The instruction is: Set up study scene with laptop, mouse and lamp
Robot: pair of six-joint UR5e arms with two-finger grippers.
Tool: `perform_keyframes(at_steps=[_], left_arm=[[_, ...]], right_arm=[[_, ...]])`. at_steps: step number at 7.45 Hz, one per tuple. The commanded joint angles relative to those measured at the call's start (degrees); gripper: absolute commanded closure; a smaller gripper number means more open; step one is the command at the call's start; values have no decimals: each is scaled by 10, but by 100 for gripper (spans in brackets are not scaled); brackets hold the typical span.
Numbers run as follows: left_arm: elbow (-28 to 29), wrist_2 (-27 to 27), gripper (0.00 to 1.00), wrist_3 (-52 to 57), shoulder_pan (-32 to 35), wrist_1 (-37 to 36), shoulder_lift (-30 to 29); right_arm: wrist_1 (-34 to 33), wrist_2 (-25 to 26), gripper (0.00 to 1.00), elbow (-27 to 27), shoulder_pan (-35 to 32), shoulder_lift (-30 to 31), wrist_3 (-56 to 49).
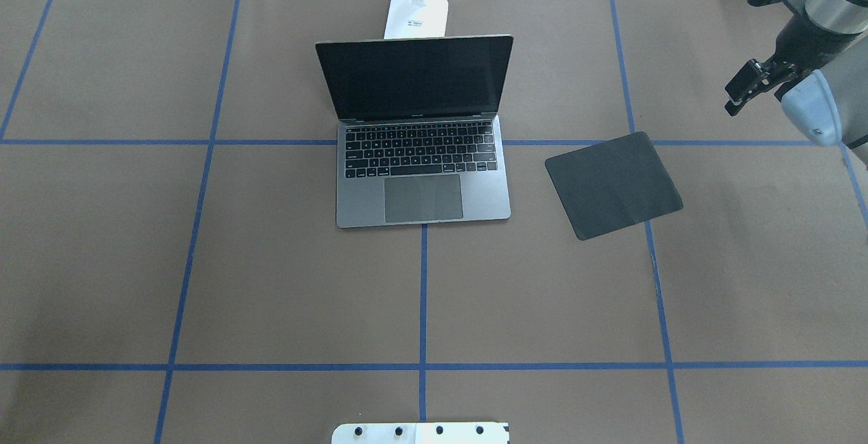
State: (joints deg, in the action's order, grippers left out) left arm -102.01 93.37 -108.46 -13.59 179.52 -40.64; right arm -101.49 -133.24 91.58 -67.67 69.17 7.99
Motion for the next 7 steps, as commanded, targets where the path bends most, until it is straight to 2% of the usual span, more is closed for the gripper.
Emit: perform_keyframes(at_steps=[1, 3, 4, 7], left_arm=[[-43, 1, 82, 51, 35, -1, -2], [-70, 41, 82, 139, 124, -34, -49], [-70, 48, 82, 170, 154, -77, -102], [-107, 162, 82, 245, 312, -221, -203]], right_arm=[[0, 0, 1, -3, 5, 0, 0], [2, 0, 1, -14, 11, -3, 1], [23, -1, 1, -24, 15, -3, 16], [52, -3, 1, -47, 20, -4, 32]])
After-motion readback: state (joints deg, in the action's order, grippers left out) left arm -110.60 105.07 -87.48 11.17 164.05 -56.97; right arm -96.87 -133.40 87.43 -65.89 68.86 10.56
